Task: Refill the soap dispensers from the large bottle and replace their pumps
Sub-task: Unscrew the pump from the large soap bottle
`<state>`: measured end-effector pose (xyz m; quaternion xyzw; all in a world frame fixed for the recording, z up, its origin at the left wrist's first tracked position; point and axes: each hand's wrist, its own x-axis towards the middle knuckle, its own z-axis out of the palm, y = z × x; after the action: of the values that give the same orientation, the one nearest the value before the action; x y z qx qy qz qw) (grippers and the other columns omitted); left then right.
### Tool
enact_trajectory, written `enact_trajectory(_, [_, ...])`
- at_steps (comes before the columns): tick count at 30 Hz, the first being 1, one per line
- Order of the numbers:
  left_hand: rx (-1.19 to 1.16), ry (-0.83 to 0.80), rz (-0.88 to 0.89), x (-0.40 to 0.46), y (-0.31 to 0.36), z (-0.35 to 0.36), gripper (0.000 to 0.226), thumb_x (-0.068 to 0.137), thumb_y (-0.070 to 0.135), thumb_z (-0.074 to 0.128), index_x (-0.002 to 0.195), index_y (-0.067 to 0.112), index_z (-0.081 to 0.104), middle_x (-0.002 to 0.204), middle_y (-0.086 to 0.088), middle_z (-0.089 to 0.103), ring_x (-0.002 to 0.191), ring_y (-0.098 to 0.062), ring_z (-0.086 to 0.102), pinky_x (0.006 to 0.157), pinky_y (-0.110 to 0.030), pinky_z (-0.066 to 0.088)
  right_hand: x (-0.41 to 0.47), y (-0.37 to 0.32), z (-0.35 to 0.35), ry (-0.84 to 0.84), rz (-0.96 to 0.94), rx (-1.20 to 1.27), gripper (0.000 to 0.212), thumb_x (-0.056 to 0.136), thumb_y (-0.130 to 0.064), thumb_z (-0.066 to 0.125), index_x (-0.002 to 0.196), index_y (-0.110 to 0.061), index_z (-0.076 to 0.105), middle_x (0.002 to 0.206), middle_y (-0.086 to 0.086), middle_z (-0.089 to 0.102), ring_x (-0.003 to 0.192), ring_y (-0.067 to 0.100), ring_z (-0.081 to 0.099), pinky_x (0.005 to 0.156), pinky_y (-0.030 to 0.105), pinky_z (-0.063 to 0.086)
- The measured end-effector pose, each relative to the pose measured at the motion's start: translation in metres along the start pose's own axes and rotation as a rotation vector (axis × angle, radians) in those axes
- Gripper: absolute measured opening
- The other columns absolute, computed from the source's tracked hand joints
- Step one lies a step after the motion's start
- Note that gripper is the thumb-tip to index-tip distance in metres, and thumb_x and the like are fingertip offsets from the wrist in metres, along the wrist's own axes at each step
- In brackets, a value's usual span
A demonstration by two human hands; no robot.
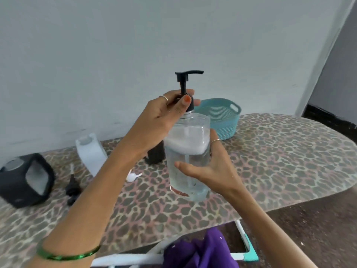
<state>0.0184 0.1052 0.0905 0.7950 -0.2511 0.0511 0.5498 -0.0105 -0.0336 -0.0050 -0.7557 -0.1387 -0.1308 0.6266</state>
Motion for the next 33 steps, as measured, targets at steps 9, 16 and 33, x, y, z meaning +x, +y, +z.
enact_trajectory(9, [0.009,0.094,-0.015,-0.045,-0.017,-0.045,0.017,0.098,0.024,0.051,0.107,0.013,0.06,0.101,-0.002,0.073,0.105,-0.014,0.065,0.099,-0.028,0.047,-0.009,-0.006,0.062,-0.111,-0.031,-0.032,0.081,0.065,-0.032,0.085,0.13,-0.025,0.039,0.117,-0.019,0.058,0.109,-0.004,0.057,0.093,0.029,0.05])
enact_trajectory(16, [-0.001,0.254,-0.022,-0.064,-0.035,-0.039,0.025,0.092,0.035,0.052,0.108,0.017,0.058,0.097,-0.004,0.07,0.1,-0.014,0.066,0.1,-0.034,0.047,-0.01,0.008,0.08,-0.124,-0.048,-0.044,0.078,0.066,-0.027,0.085,0.128,-0.023,0.038,0.112,-0.017,0.059,0.103,-0.004,0.058,0.084,0.015,0.049])
enact_trajectory(33, [0.141,0.822,-0.035,-0.072,-0.03,0.009,0.028,0.079,0.035,0.076,0.098,0.021,0.063,0.085,0.015,0.069,0.083,0.001,0.066,0.083,-0.022,0.053,-0.028,0.015,0.091,-0.007,-0.052,0.055,0.078,0.064,-0.03,0.087,0.12,-0.042,0.033,0.109,-0.018,0.063,0.1,-0.006,0.061,0.08,0.012,0.048])
